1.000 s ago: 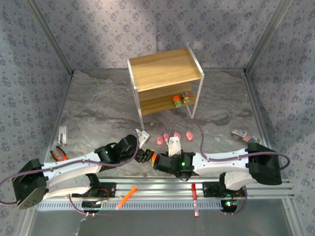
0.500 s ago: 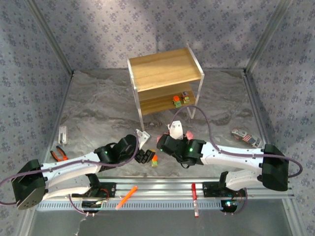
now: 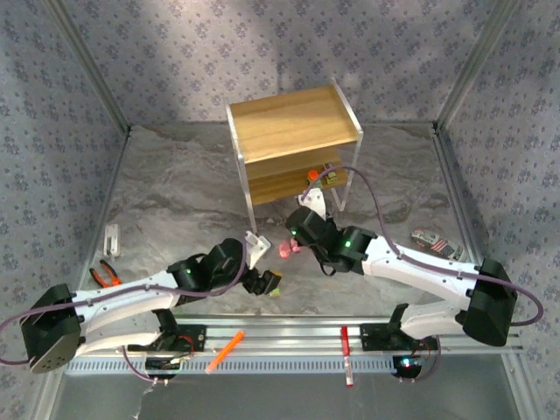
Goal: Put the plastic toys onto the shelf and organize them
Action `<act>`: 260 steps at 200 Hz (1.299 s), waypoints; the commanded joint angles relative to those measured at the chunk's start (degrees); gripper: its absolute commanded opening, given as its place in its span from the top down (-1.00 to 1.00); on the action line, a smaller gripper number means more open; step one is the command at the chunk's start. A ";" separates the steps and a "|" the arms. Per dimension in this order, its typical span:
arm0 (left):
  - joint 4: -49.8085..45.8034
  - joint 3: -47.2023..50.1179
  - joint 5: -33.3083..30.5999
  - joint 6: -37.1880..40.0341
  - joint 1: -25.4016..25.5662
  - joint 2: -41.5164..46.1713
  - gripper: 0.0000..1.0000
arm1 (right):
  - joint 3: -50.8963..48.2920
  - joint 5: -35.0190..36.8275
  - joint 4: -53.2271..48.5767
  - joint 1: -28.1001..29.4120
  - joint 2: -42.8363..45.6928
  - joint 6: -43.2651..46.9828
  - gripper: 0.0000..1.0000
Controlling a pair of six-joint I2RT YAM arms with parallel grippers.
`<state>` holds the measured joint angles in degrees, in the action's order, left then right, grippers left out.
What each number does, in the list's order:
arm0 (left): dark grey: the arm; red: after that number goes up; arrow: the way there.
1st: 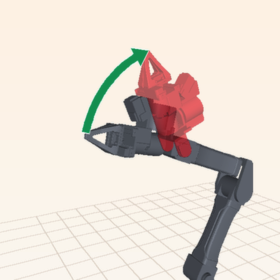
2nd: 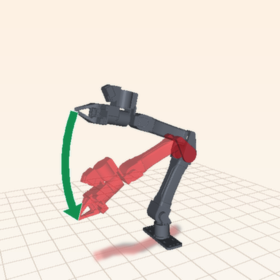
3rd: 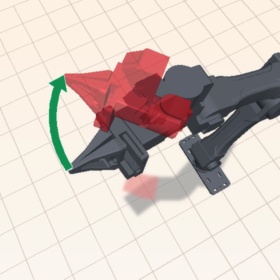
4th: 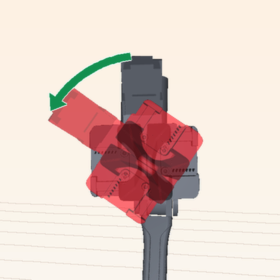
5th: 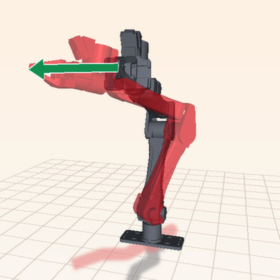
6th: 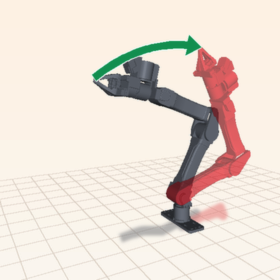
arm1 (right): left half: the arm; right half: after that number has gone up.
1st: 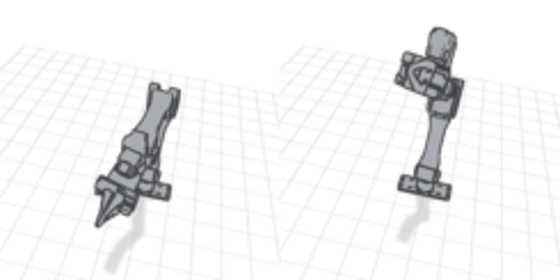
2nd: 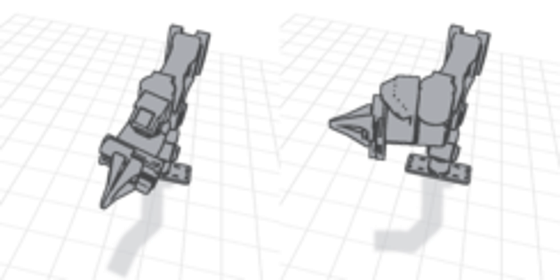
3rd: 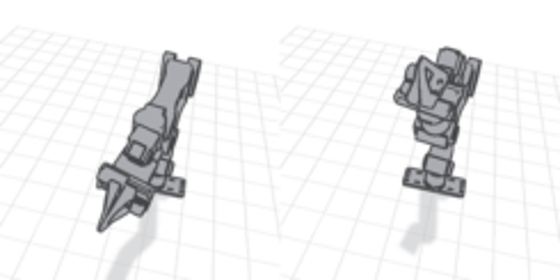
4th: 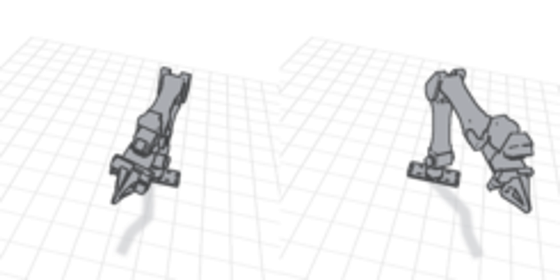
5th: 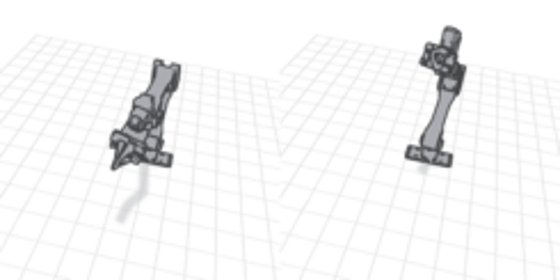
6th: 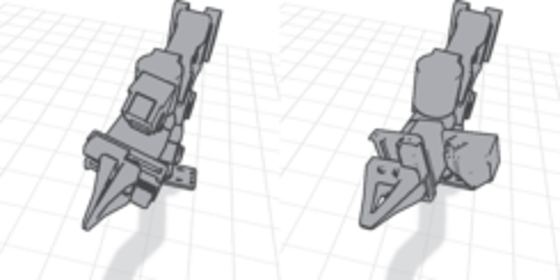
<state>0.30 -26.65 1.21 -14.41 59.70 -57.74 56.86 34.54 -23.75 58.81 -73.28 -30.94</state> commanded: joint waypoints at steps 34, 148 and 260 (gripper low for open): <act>1.16 0.86 -0.88 0.44 0.41 4.04 -0.68 | 5.66 -4.29 3.63 -3.45 -3.65 6.82 0.59; -0.95 2.80 -10.17 0.18 0.35 10.30 -0.72 | 9.75 -9.81 6.29 -9.16 -9.11 10.11 0.59; -1.88 2.97 -12.76 -0.09 0.15 11.59 -0.73 | 14.63 -12.05 7.34 -12.40 -14.23 12.47 0.59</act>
<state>-1.39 -23.90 -10.57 -14.44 59.75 -46.89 69.06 23.03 -16.84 46.83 -86.32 -19.94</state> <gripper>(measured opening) 0.865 0.213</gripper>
